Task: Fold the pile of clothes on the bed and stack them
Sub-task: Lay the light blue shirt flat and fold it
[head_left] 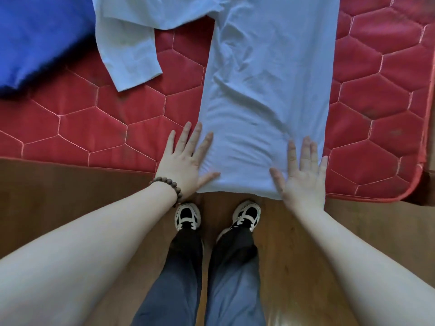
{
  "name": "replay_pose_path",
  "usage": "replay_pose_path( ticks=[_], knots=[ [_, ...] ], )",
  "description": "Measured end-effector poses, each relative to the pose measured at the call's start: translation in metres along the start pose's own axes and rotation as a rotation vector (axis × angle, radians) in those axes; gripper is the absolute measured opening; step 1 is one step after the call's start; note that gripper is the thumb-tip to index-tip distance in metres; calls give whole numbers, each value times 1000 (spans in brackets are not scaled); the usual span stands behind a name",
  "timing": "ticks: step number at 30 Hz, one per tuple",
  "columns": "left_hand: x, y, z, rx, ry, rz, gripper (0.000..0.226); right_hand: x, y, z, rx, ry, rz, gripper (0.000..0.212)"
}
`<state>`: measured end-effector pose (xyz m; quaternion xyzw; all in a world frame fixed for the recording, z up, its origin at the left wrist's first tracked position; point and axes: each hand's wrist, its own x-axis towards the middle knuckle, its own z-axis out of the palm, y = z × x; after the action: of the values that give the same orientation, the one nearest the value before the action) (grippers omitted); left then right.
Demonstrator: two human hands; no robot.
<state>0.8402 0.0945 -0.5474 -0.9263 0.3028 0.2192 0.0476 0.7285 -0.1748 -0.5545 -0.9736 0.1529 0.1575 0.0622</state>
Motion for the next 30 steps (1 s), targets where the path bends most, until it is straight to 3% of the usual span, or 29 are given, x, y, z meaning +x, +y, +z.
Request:
replay_pose_path(
  ticks=[4,9,13,22,27,30],
  knots=[
    [-21,7,-6,49,-91,-24,96,-5,-7,-15,-32,-100,33,77],
    [-21,15,-53,-130,-179,-115,85,2,-22,-52,80,-100,66,61],
    [-24,6,-99,-238,-68,-262,78,14,-42,-94,172,-90,-21,54],
    [-6,-92,-147,-365,42,-583,40,88,-130,-161,260,-64,-237,36],
    [48,-158,-138,-566,73,-755,51,160,-209,-152,264,-26,-340,34],
    [85,-187,-126,-732,75,-763,59,203,-261,-143,221,-1,-381,53]
  ],
)
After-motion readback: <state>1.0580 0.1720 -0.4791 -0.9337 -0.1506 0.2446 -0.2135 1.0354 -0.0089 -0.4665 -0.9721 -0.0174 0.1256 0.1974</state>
